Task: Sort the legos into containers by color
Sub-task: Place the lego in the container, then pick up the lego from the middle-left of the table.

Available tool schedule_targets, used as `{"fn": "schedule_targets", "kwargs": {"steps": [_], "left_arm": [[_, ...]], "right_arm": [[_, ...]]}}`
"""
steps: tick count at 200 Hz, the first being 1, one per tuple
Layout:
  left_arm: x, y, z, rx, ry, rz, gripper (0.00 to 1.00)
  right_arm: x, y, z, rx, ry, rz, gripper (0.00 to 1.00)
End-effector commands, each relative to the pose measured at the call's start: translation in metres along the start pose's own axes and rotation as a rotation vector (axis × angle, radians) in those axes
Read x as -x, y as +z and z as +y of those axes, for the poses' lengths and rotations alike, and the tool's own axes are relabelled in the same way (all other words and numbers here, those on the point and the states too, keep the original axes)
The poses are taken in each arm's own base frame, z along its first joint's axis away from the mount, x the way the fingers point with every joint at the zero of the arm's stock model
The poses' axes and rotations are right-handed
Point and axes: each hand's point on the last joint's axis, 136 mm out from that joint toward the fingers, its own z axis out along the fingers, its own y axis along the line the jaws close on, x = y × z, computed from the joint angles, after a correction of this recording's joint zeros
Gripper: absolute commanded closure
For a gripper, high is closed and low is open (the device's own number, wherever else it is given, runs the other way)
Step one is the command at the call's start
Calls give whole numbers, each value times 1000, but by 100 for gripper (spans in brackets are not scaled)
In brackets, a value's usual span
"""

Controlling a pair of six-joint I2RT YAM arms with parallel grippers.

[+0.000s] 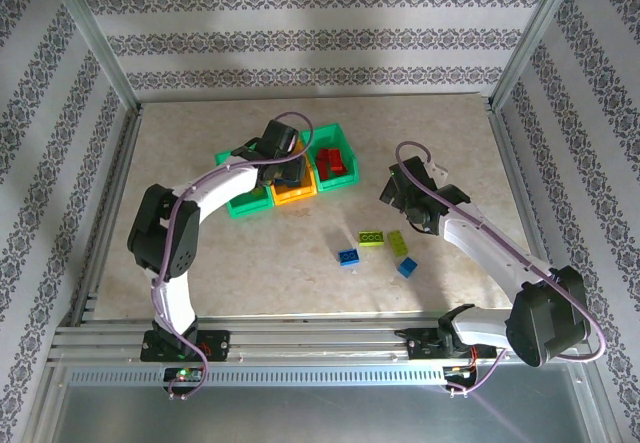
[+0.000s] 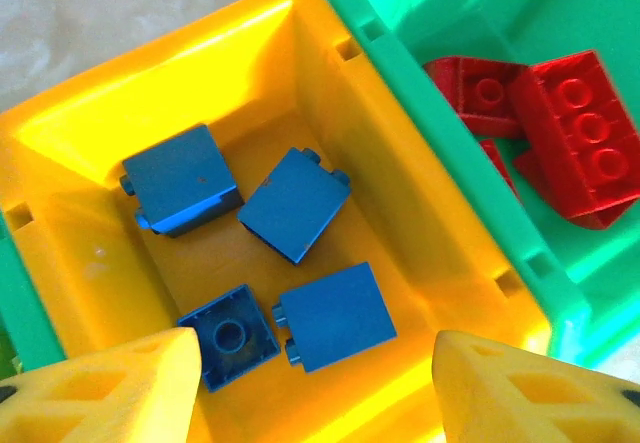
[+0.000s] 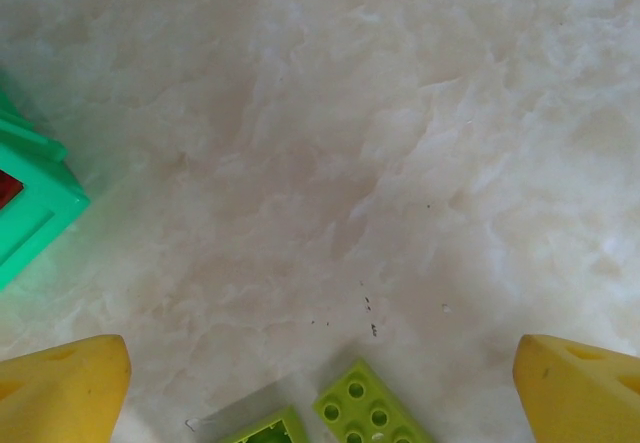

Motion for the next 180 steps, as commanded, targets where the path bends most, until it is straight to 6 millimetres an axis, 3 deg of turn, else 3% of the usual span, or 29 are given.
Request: {"fn": "schedule_targets", "kwargs": {"steps": [1, 38, 76, 130, 180], "left_arm": [[0, -20, 1, -28, -24, -15, 37], [-14, -39, -9, -89, -9, -26, 34], [-36, -61, -36, -207, 75, -41, 28], [-83, -86, -92, -388, 273, -24, 22], [-136, -89, -155, -542, 486, 47, 22]], "right_arm": [[5, -3, 5, 4, 0, -18, 2], [3, -2, 4, 1, 3, -12, 2], [1, -1, 3, -3, 4, -9, 2], [1, 2, 3, -9, 6, -5, 2], [0, 4, 5, -9, 6, 6, 2]]}}
